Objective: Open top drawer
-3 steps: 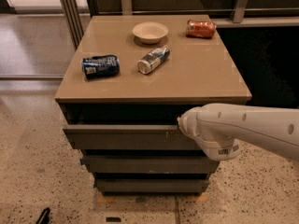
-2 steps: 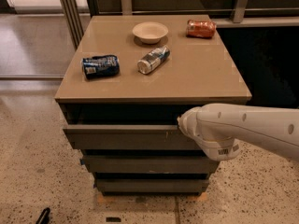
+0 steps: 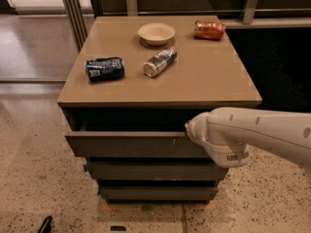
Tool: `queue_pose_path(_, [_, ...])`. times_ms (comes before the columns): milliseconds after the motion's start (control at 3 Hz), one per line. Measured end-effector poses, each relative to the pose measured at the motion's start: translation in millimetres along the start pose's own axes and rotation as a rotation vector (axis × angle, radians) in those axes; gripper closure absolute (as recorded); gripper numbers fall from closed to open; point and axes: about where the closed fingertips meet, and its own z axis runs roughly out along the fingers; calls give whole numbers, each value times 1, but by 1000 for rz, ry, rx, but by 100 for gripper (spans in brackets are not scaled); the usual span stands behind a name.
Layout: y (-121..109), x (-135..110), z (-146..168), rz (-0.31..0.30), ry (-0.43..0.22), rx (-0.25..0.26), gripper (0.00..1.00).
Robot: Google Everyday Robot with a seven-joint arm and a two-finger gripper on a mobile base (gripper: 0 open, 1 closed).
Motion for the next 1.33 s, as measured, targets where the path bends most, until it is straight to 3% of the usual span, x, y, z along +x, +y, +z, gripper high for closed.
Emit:
queue_pose_path(667, [3, 7, -9, -21, -4, -21, 100])
queue_pose_path(1000, [2, 39, -40, -116, -24, -60, 100])
queue_pose_path(1333, [2, 39, -40, -116, -24, -60, 100])
